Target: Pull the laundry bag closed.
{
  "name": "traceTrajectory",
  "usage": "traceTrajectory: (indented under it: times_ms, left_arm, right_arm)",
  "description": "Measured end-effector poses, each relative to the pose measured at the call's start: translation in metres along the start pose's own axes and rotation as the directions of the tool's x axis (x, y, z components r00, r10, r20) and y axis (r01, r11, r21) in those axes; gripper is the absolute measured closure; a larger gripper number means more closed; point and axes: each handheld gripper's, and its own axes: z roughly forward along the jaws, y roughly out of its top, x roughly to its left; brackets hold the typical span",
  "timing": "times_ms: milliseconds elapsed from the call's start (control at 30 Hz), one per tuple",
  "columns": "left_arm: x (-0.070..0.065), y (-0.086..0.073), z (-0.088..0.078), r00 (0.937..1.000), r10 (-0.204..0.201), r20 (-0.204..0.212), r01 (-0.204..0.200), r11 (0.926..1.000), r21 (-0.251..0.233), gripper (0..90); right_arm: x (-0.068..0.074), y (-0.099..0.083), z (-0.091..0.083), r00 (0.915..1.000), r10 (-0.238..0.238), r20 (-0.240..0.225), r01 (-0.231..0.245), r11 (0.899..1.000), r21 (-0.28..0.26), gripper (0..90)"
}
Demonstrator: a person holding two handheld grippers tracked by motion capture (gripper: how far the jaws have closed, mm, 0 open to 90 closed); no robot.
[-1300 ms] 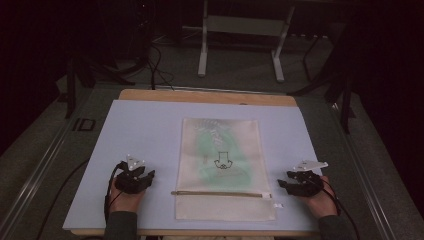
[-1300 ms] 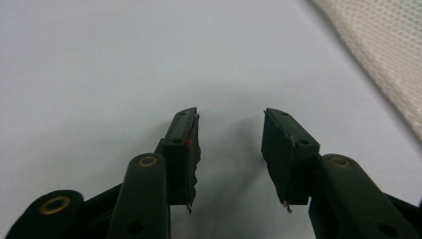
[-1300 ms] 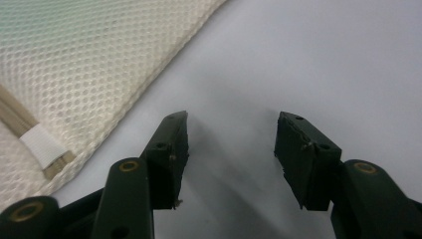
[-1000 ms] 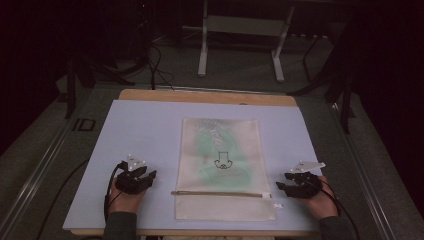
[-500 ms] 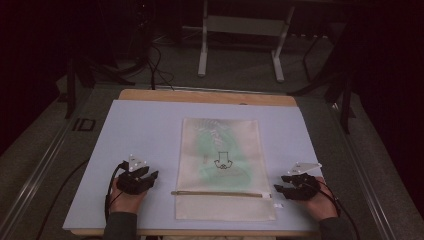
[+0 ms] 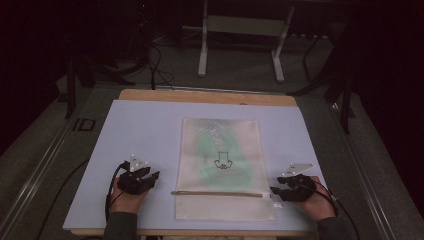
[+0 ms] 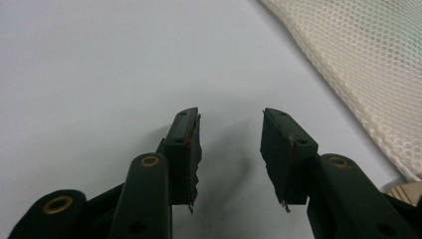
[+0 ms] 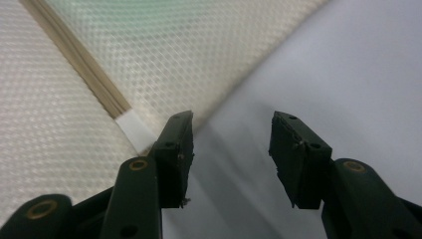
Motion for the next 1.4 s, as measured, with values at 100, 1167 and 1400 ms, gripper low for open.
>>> traceTrajectory:
  times_ms: [100,1167,1400]
  left_arm:
    - [0.0,0.0,0.0,1.0,0.007,0.006,-0.007,1.0,0.003,58.5]
    - [-0.003,0.0,0.001,0.9995,0.026,0.018,-0.026,0.9997,0.004,60.4]
    - [-0.004,0.0,0.001,0.9991,0.035,0.023,-0.035,0.9993,0.009,60.4]
  right_arm:
    - [0.002,0.002,0.0,0.9999,-0.009,-0.006,0.009,1.0,-0.001,52.5]
    - [0.031,0.037,0.01,0.9848,-0.135,-0.109,0.135,0.991,-0.009,52.2]
    - [0.039,0.045,0.014,0.9783,-0.161,-0.13,0.161,0.987,-0.012,51.8]
